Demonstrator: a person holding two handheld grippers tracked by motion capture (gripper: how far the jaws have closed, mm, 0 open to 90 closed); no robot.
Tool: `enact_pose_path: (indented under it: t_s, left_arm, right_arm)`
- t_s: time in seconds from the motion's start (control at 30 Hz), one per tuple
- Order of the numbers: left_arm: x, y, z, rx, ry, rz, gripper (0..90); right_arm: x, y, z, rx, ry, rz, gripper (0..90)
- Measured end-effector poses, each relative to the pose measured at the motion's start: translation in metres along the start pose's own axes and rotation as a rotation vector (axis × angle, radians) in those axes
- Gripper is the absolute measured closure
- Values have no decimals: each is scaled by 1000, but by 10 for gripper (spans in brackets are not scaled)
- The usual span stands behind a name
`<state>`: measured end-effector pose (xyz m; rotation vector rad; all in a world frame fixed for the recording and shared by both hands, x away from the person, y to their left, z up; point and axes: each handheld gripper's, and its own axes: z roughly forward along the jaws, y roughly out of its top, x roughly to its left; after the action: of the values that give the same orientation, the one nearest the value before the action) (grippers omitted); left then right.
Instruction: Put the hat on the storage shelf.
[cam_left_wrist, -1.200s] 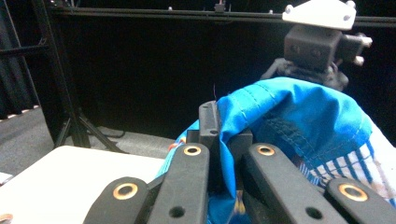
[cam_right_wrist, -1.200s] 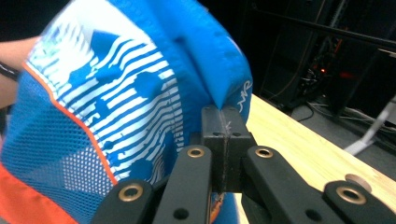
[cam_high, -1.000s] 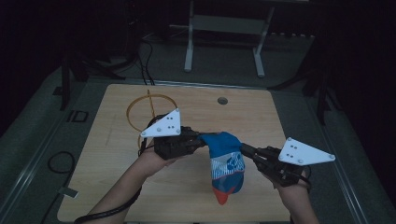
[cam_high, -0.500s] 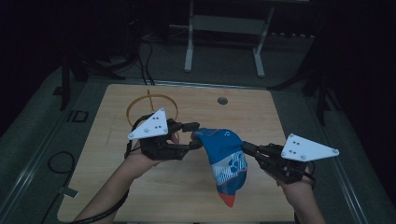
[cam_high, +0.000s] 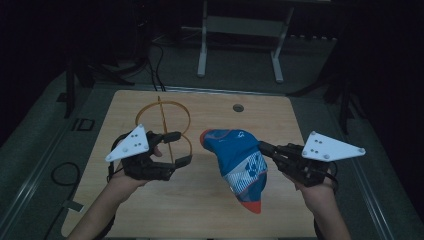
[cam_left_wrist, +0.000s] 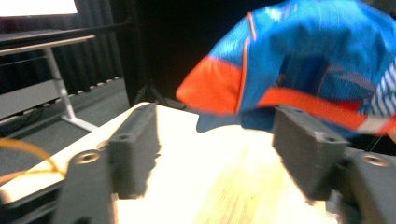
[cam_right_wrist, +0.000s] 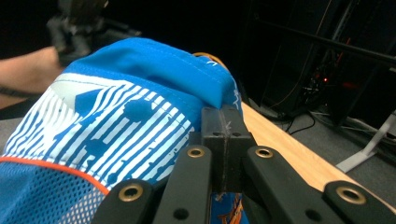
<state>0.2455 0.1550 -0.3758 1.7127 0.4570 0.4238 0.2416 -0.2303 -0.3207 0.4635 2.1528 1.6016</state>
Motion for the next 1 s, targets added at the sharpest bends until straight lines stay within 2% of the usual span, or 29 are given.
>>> enact_pose_path:
  t_s: [0.07, 0.17, 0.23, 0.33, 0.5, 0.63, 0.7, 0.83, 1.0]
  left_arm:
    - [-1, -12, -7, -5, 11, -2, 176]
    - [-2, -28, -14, 8, 73, -12, 65]
    - [-3, -40, -20, 10, 120, -19, 25]
    - [-4, -59, -29, 1, 182, -57, 25]
    - [-7, -93, -39, 33, 263, -98, 25]
    - [-14, -119, -45, 63, 322, -86, 25]
    - [-17, -131, -47, 70, 337, -96, 25]
    - [-23, -152, -47, 99, 376, -84, 25]
    - [-25, -169, -49, 104, 419, -112, 25]
  right_arm:
    - [-2, 5, 4, 0, -5, -5, 900]
    - [-5, 14, 12, 3, -11, -15, 900]
    - [-7, 21, 17, 3, -13, -22, 900]
    - [-10, 31, 25, -1, -17, -27, 900]
    - [-18, 49, 44, -5, -16, -26, 900]
    - [-22, 62, 63, 7, -28, -37, 900]
    - [-24, 68, 72, 11, -31, -38, 900]
    - [-29, 81, 95, 17, -27, -34, 900]
    - [-29, 97, 123, 27, -18, -31, 900]
